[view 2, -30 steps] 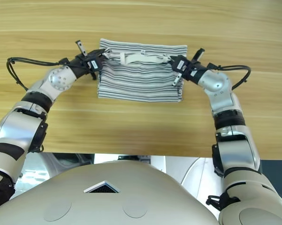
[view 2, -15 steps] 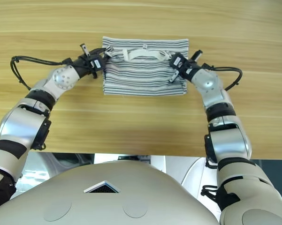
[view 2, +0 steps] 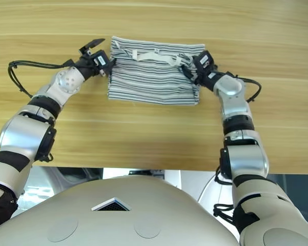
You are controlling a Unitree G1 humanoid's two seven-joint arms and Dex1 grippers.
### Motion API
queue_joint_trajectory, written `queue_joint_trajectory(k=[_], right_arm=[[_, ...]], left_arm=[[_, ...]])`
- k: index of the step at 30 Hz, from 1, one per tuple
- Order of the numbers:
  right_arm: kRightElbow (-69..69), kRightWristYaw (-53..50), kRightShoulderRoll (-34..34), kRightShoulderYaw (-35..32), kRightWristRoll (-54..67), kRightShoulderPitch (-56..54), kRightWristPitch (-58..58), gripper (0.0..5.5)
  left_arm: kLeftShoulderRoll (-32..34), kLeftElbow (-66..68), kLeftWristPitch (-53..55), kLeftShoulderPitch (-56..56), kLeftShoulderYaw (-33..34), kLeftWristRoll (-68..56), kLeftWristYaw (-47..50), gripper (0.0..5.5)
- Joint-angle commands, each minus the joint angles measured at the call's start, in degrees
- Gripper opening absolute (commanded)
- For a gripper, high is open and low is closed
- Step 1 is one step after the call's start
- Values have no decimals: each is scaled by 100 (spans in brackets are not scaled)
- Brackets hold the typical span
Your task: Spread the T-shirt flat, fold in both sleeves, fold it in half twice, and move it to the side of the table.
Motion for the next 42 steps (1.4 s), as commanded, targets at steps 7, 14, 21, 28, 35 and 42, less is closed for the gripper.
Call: queue_joint_trajectory(k=[7,14,21,28,35,42], right_arm=[[1476,-309,296,-1032,720,-1153,645,421],[2226,-1125,154,-1892,1197,-1533,950,538],[2218,-1254,-223,-2571,1494,-1422,329,540],[726,-1003,-204,-2059,790,-856,-2002,464],[-341,-1244,-189,-470,-1137,-78,-2931,336],[-594,-1073,-629,538,-2220,130,-2685,200]], left_arm=[[-148,186,289,261,11,90,77,512],[-199,217,339,418,48,-41,155,540],[-57,202,218,463,590,-585,283,522],[-449,-633,-38,470,3593,-4722,-4167,421],[-639,-1490,1288,759,4529,-6565,-7006,300],[-810,-2000,1710,1216,4532,-6685,-7949,173]])
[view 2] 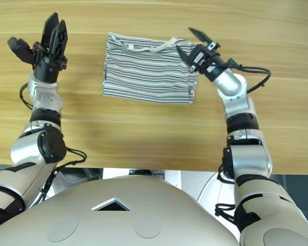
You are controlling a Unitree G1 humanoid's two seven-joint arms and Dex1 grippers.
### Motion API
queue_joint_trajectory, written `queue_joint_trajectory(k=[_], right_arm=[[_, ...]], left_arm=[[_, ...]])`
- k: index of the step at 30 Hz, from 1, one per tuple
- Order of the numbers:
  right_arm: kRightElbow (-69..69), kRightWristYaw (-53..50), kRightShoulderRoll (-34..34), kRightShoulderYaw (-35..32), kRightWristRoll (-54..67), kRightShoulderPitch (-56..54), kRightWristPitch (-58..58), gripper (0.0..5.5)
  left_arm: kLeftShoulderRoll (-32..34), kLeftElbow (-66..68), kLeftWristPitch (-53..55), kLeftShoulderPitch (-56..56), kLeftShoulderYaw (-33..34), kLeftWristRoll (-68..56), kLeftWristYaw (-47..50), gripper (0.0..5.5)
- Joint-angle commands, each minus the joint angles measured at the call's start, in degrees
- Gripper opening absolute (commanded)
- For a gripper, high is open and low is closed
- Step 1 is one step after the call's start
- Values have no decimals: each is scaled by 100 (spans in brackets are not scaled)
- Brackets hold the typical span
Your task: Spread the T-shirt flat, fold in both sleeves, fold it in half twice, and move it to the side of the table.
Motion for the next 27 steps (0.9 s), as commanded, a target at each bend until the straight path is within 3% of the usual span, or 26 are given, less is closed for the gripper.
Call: queue_joint_trajectory(k=[1,10,18,24,27], right_arm=[[-155,274,-367,362,-285,67,224,191],[-263,474,-952,978,-896,255,742,7],[-1461,1330,-1599,1406,-641,1278,646,3],[-4847,2905,-2762,1907,1591,2989,449,3],[-5629,3067,-2818,1808,2083,3153,729,3]], left_arm=[[-105,-255,55,196,-58,87,-205,166],[-245,-95,-265,237,-166,471,-45,0],[-292,101,-500,160,-224,717,200,0],[-256,244,-612,112,-212,820,367,0],[-252,286,-647,99,-217,863,404,0]])
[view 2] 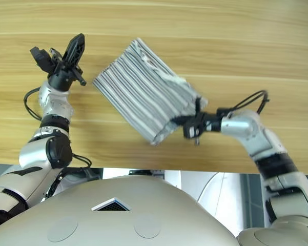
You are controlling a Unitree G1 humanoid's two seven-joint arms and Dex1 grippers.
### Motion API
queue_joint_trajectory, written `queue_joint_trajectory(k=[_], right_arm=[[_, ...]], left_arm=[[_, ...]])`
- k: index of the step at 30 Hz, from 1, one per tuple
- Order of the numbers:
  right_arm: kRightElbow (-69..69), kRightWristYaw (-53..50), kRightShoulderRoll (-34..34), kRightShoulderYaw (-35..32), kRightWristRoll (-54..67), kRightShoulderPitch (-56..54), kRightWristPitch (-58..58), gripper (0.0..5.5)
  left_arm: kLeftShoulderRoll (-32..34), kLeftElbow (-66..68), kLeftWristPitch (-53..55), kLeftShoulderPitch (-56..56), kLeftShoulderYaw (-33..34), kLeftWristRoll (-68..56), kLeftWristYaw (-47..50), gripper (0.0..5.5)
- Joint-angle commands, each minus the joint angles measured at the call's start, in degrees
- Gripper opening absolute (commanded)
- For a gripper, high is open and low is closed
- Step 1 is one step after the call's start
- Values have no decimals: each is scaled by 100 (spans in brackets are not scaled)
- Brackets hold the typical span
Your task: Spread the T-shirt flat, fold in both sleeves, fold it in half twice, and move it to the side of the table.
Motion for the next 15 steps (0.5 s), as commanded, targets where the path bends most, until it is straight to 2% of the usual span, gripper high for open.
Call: queue_joint_trajectory(k=[1,5,9,15], right_arm=[[-709,88,-56,-271,487,-41,390,3],[-884,-124,233,-725,948,-271,809,3],[-1109,-467,814,-938,1150,-718,1294,3],[52,-1181,2196,-232,-307,-1639,1869,3]], left_arm=[[26,96,-80,-89,-9,94,84,0],[24,151,-118,-83,-32,129,120,0],[17,197,-161,-59,-49,164,121,0],[-20,217,-183,-23,-59,236,108,0]])
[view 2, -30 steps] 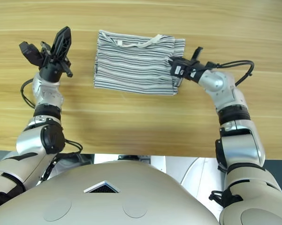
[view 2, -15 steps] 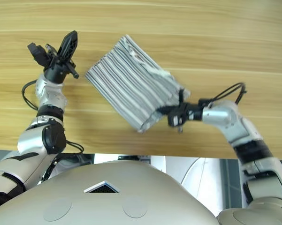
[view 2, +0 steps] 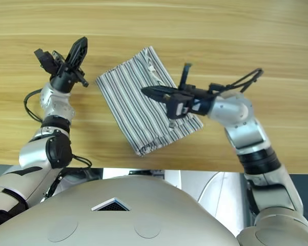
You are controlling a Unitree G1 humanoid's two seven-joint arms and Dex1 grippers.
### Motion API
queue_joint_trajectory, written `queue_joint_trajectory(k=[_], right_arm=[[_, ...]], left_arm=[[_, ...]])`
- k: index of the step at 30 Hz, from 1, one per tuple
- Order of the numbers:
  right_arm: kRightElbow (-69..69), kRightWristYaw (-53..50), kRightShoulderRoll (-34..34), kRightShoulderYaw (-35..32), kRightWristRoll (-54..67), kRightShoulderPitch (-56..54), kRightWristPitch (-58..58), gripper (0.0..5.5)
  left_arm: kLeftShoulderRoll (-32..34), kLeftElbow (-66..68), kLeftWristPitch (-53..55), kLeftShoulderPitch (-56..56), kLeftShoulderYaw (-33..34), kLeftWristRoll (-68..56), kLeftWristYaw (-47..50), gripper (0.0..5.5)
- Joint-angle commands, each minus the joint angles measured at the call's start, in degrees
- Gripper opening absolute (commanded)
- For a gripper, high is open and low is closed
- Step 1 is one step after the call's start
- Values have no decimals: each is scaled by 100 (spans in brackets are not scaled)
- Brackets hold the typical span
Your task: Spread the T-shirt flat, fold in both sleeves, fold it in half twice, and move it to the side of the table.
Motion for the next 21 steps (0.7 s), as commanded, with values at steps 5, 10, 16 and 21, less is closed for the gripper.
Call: queue_joint_trajectory(k=[5,10,16,21], right_arm=[[2023,-936,1248,510,-1441,-998,194,3],[3102,-1304,1477,298,-1515,-1400,76,3],[4402,-1837,1498,65,-1718,-1838,-70,3],[5649,-2281,1462,-96,-1867,-2236,-160,3]], left_arm=[[-51,55,-67,19,-44,125,28,0],[-113,53,-76,50,-67,158,36,0],[-128,82,-98,63,-86,199,50,0],[-129,120,-144,60,-95,235,95,0]])
